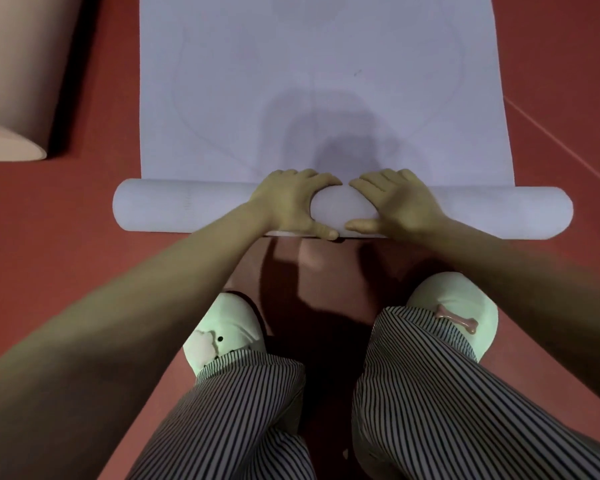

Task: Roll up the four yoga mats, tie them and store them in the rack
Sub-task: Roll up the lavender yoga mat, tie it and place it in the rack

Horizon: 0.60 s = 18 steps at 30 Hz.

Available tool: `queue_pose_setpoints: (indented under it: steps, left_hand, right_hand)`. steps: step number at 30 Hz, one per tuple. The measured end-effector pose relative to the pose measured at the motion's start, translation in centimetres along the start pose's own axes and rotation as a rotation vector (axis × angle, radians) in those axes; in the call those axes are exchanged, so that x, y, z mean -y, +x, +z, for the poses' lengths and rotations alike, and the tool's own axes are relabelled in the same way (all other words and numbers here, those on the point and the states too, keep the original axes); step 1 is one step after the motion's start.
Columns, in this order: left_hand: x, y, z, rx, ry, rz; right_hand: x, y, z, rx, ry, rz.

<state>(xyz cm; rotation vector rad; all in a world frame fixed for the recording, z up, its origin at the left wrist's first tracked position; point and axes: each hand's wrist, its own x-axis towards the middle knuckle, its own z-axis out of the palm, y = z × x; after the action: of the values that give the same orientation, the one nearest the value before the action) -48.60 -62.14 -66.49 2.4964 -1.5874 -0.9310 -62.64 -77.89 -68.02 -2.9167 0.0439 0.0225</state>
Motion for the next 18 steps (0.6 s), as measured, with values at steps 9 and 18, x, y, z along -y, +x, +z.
queue_pose_setpoints:
  steps: [9,18]
  left_hand:
    - [0.6,1.6,-1.9,0.109,-0.171,-0.060]
    - [0.7,-0.1,0.4,-0.241,0.083,0.148]
  right_hand:
    - [-0.8,-1.5,0.4,0.090,-0.117,0.136]
    - [-2.0,0.7,-1.7,0.282,-0.004,0.167]
